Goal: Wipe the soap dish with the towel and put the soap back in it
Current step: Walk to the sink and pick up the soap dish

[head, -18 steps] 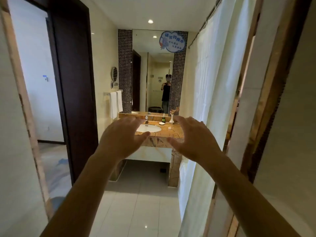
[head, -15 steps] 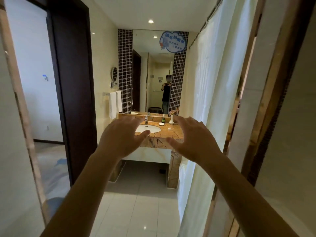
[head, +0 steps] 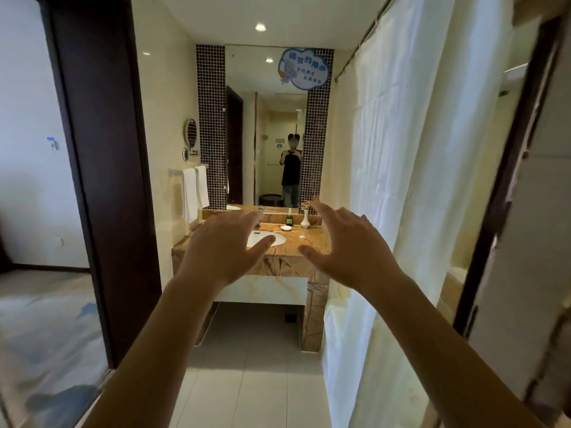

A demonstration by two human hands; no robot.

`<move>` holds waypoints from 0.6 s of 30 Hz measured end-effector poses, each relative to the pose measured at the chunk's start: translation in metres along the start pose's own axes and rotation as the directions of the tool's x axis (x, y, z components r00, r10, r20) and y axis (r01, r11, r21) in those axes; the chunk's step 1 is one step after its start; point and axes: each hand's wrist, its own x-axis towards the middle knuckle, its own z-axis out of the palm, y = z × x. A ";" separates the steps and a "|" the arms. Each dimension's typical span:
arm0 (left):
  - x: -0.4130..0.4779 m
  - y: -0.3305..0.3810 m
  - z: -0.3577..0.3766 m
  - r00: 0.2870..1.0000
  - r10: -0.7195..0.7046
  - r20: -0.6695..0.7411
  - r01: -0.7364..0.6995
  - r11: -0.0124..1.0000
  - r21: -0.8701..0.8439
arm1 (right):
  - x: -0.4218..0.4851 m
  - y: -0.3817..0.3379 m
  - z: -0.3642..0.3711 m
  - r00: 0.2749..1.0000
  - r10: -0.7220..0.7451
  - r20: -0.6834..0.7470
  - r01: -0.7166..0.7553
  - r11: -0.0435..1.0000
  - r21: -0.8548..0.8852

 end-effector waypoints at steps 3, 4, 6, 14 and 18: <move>0.031 -0.017 0.012 1.000 0.026 -0.002 -0.026 1.000 -0.008 | 0.031 0.003 0.012 1.000 0.015 -0.009 -0.015 1.000 -0.020; 0.040 -0.023 0.016 0.999 0.033 0.000 -0.033 0.999 -0.010 | 0.041 0.005 0.016 1.000 0.018 -0.006 -0.018 0.999 -0.027; 0.058 -0.034 0.023 0.999 0.035 -0.001 -0.035 0.999 -0.008 | 0.060 0.009 0.026 1.000 0.023 0.007 -0.022 0.999 -0.041; 0.114 -0.071 0.060 0.999 0.039 0.000 -0.039 0.999 0.021 | 0.120 0.027 0.069 0.999 0.037 -0.002 -0.037 0.999 -0.031; 0.142 -0.086 0.086 0.999 0.041 -0.010 -0.041 0.999 0.028 | 0.147 0.042 0.094 0.999 0.044 0.028 -0.043 0.999 -0.033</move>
